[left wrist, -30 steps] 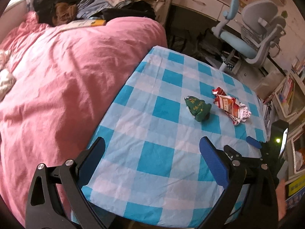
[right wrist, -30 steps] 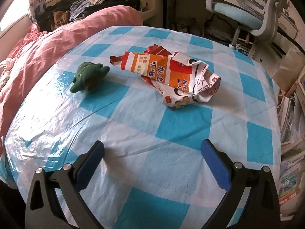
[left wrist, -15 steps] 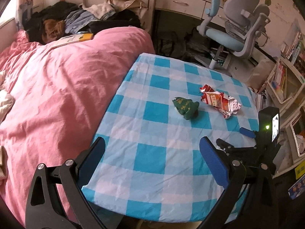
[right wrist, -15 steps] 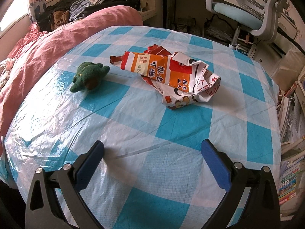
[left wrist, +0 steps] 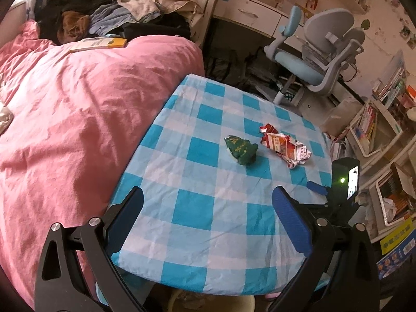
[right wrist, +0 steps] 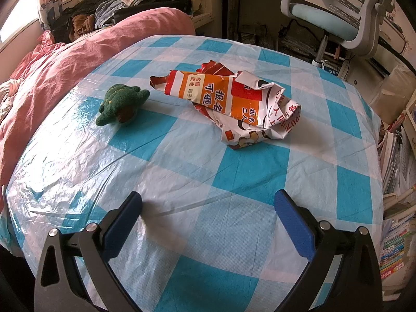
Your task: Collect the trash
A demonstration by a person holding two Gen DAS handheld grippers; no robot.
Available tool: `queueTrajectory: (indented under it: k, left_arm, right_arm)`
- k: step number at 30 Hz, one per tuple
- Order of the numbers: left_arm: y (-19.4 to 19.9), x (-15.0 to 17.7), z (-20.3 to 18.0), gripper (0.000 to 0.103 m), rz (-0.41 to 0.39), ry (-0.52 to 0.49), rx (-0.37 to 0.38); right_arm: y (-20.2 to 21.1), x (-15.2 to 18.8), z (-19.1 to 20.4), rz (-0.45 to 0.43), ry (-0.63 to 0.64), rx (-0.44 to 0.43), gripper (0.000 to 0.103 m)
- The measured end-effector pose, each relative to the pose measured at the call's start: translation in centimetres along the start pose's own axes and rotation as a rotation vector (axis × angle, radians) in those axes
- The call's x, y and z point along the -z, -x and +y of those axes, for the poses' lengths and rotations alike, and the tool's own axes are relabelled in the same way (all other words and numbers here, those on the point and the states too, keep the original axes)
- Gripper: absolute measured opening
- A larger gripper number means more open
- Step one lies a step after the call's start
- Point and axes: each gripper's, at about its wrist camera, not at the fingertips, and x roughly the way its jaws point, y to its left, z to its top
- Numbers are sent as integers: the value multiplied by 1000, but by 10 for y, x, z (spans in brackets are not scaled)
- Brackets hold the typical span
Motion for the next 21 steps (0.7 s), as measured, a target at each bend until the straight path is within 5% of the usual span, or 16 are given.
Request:
queueTrajectory:
  k: [21]
  left_arm:
    - [7,0,-8,95,-32,-43,-11]
  right_arm:
    - [0,0,-2,0,0,0,97]
